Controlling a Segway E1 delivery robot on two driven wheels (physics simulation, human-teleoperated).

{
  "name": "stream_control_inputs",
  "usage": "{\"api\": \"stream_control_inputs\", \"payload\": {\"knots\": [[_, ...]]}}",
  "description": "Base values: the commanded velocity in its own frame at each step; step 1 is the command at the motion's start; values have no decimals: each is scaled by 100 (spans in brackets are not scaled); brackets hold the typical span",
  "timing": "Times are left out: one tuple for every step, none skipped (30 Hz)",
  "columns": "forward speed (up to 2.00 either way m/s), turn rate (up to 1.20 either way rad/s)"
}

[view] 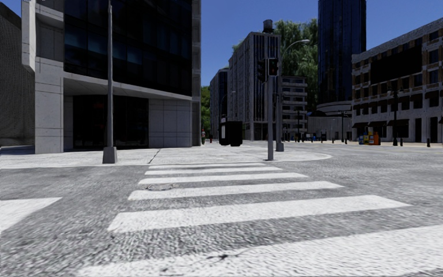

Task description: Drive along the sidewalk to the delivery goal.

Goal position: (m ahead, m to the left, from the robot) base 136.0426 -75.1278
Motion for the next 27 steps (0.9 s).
{"api": "stream_control_inputs", "payload": {"knots": [[197, 120], [197, 120], [197, 120], [196, 120], [196, 49], [196, 20], [196, 3], [196, 3], [196, 0], [196, 0], [196, 0], [196, 0], [196, 0], [196, 0], [196, 0], [196, 0], [196, 0], [196, 0], [196, 0], [193, 0], [192, 0], [191, 0], [191, 0], [191, 0], [191, 0], [191, 0], [191, 0]]}}
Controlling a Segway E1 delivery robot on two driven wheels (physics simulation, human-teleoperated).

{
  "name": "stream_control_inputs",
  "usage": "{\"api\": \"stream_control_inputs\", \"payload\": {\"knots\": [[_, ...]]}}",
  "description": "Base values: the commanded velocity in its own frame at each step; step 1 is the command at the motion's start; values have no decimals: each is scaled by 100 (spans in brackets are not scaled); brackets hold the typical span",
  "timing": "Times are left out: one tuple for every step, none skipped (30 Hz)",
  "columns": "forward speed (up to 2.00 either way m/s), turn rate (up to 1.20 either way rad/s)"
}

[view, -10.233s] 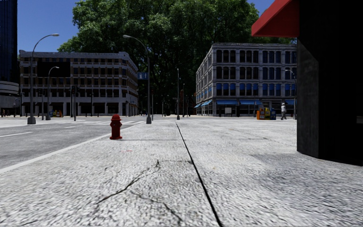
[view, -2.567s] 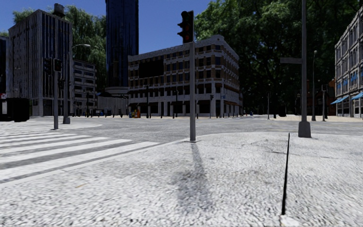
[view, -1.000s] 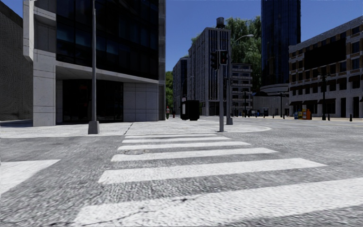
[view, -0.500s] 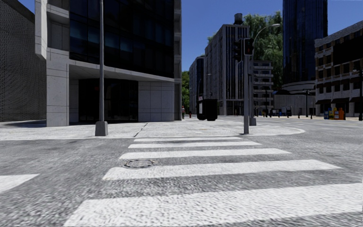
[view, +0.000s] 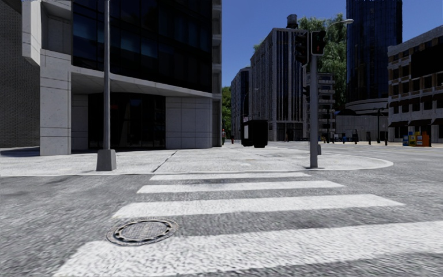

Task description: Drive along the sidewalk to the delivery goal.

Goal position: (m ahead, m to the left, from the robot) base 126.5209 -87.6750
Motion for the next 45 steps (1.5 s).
{"api": "stream_control_inputs", "payload": {"knots": [[191, 0], [191, 0], [191, 0], [191, 0], [190, 0], [190, 0], [190, 0], [190, 0], [190, 0], [190, 0], [190, 0], [192, 0], [194, 0], [198, 0], [199, 0], [199, 0], [199, 0], [200, 0], [200, 0], [200, 0], [200, 0], [200, 0], [200, 0], [200, 0], [200, 0], [200, 0], [200, 0], [200, 0], [200, 0], [200, 0], [200, 0], [200, 0], [200, 0], [200, 0], [200, 0], [200, 0], [200, 0], [200, 0], [200, 0], [200, 0], [200, 0], [200, 0], [200, 0], [200, 0], [200, 0]]}}
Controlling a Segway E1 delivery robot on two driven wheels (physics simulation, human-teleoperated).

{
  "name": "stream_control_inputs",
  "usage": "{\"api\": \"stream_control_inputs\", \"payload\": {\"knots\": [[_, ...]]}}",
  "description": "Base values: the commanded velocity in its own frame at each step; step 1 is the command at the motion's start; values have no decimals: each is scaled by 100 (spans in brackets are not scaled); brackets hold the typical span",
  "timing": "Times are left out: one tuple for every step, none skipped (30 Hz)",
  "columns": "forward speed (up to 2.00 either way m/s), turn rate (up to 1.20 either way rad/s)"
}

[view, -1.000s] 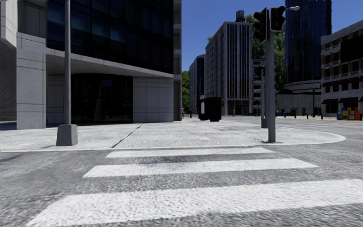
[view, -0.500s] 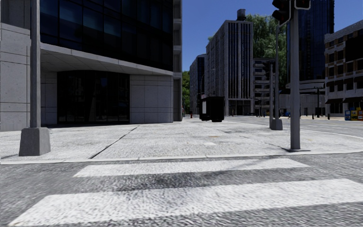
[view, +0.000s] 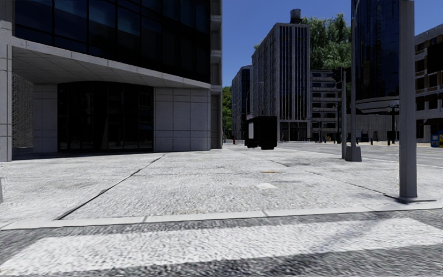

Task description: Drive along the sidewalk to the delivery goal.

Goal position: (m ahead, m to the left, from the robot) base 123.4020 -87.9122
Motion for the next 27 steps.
{"api": "stream_control_inputs", "payload": {"knots": [[200, 0], [200, 0], [200, 0], [200, 0], [200, 0], [200, 0], [200, 0], [200, 0], [200, 0], [200, 0], [200, 0], [200, 0], [200, 0], [200, 0], [200, 0], [200, 0], [200, 0], [200, 0], [200, 0], [200, 0], [200, 0], [200, 0], [200, 0], [200, 0], [200, 0], [200, 0], [200, 0]]}}
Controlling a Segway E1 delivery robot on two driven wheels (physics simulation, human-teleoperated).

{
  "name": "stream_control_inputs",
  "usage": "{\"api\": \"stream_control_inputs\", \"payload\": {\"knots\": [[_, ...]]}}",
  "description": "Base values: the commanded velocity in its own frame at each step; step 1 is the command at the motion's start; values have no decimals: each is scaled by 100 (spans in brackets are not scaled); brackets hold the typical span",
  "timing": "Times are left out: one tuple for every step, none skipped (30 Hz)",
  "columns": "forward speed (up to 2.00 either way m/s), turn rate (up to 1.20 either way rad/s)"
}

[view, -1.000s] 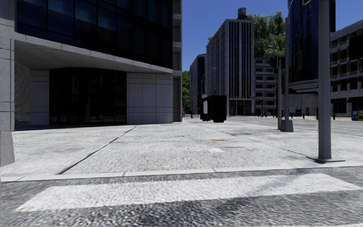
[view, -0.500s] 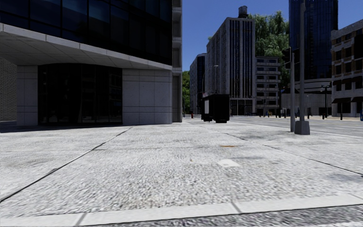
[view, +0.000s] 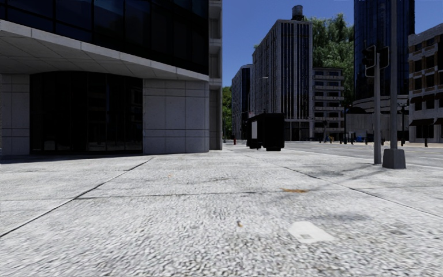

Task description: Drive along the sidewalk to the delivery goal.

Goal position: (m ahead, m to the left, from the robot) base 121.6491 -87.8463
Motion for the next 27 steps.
{"api": "stream_control_inputs", "payload": {"knots": [[200, 0], [200, 0], [200, 0], [200, 0], [200, 0], [200, 0], [200, 0], [200, 0], [200, 0], [200, 0], [200, 0], [200, 0], [200, 0], [200, 0], [200, 0], [200, 0], [200, 0], [200, 0], [200, 0], [200, 0], [200, 0], [200, 0], [200, 0], [200, 0], [200, 0], [200, 0], [200, 0]]}}
